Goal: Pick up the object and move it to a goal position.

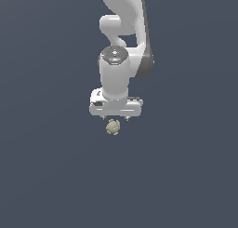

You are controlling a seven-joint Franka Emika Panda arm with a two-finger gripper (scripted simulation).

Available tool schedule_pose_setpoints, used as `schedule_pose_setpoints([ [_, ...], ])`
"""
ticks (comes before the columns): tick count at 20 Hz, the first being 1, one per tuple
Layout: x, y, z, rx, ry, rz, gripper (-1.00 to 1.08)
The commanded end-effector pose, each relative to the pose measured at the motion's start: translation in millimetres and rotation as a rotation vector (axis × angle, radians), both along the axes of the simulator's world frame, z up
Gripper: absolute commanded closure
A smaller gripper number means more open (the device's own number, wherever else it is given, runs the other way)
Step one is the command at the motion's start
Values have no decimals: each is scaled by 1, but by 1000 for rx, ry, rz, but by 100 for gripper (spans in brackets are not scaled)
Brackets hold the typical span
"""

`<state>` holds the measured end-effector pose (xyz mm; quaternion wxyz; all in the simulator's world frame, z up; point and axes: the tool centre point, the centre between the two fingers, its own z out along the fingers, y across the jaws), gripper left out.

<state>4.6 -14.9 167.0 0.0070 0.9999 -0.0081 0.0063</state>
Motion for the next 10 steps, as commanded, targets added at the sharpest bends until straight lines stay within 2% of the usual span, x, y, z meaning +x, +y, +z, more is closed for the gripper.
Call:
schedule_pose_setpoints([
  [1, 0, 0, 0, 0, 0, 0, -92],
  [10, -4, -10, 5, 18, 5, -3, -92],
])
